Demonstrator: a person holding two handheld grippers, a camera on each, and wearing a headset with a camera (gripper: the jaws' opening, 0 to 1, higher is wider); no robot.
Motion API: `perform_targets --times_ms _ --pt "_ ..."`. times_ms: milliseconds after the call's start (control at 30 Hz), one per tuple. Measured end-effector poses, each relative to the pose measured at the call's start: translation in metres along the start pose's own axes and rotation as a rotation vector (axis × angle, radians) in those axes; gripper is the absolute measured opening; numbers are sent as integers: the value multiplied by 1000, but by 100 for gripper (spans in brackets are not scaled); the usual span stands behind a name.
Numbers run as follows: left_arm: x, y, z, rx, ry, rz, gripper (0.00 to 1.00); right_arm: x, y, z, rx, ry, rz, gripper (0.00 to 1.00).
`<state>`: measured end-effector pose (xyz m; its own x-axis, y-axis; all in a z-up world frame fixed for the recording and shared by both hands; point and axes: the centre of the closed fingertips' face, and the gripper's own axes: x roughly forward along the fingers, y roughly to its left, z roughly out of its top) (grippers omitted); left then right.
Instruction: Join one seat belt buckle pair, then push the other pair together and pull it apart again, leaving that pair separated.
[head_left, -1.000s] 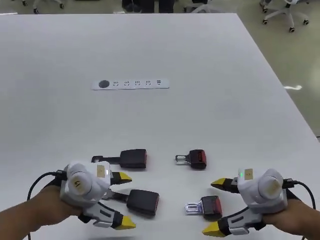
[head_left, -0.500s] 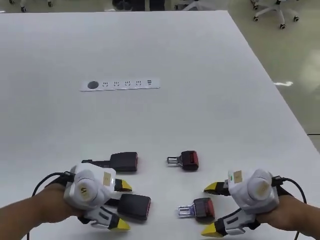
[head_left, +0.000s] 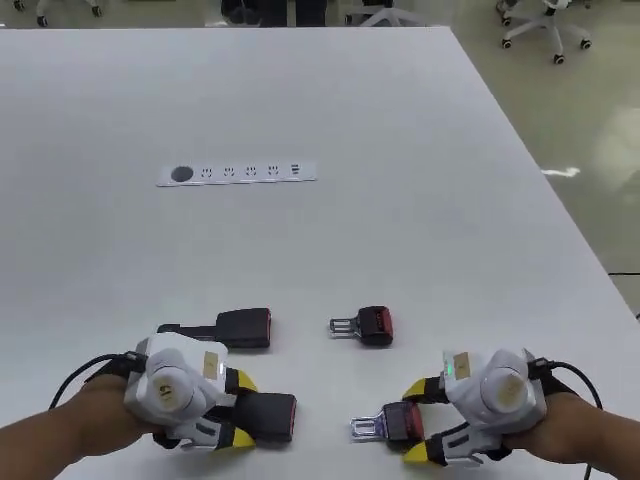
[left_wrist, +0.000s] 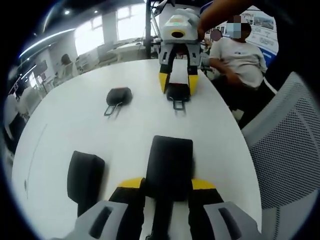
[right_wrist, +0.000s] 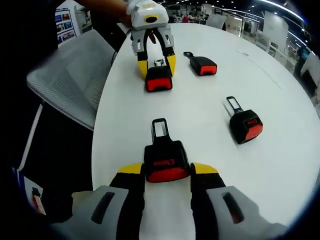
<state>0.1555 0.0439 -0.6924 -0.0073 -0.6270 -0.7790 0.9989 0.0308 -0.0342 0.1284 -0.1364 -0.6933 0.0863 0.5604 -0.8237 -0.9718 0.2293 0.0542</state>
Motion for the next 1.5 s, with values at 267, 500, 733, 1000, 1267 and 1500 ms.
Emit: perform_targets --times_ms 267,500,733,1000,1267,1500 --pt "-6 -6 -1 -21 4 29 34 0 3 4 19 0 2 33" --pt "-6 -6 -1 -64 -6 64 34 0 3 5 13 40 17 33" --pt "-7 -6 1 -66 10 66 34 0 3 5 -2 83 34 32" --pt "-6 -4 -2 -80 17 77 34 2 2 8 19 49 11 32" --pt "-4 -1 -7 -73 38 73 34 7 0 16 -4 105 24 32" --pt "-4 -1 -7 -65 50 67 34 14 -2 25 -17 133 33 32"
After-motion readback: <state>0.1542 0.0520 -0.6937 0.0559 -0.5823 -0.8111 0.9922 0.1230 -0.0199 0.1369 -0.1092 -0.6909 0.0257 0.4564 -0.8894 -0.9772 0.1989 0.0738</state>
